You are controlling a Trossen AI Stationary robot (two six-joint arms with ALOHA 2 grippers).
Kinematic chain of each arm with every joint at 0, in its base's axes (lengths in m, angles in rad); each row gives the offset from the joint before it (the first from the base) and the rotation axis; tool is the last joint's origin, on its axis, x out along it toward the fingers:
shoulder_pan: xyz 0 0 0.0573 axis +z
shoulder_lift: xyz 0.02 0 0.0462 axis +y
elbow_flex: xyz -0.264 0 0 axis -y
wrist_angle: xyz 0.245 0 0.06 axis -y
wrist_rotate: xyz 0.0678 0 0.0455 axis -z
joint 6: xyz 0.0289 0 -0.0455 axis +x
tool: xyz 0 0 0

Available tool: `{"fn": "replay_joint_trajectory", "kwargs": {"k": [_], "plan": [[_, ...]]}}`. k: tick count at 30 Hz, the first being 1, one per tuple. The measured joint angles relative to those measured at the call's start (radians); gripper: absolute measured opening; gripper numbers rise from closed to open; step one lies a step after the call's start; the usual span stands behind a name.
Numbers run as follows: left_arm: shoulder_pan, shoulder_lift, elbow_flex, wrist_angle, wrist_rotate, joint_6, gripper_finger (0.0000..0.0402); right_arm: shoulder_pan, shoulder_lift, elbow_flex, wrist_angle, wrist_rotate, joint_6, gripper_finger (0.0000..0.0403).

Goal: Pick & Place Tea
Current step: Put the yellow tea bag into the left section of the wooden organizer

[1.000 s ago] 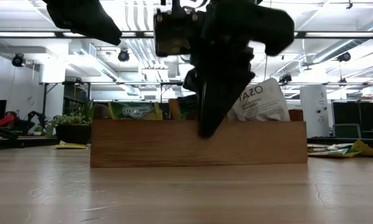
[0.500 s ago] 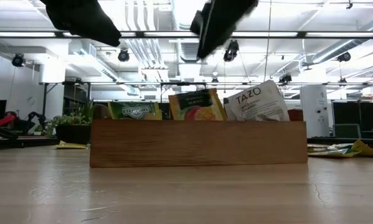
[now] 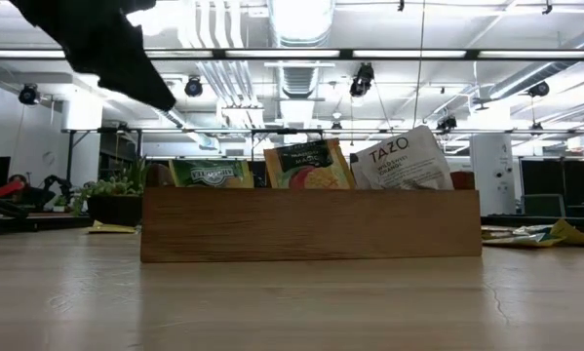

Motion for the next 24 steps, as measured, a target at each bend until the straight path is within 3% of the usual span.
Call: {"fn": "replay_joint_trajectory", "kwargs": {"k": [4, 10, 17, 24], "plan": [[0.067, -0.002, -0.005, 0.0, 0.008, -0.065, 0.0139, 0.0, -0.105, -0.11, 0.16, -0.027, 0.005, 0.0134], [0.216, 0.002, -0.047, 0.002, 0.068, -0.118, 0.0139, -0.016, -0.272, -0.304, 0.283, -0.219, -0.096, 0.0135], [0.39, 0.004, -0.152, 0.0, 0.253, -0.182, 0.0139, -0.043, -0.512, -0.523, 0.488, -0.234, -0.14, 0.0142], [0.488, 0.001, -0.185, -0.098, 0.27, -0.17, 0.0139, -0.083, -0.697, -0.667, 0.576, -0.237, -0.126, 0.0131]]}}
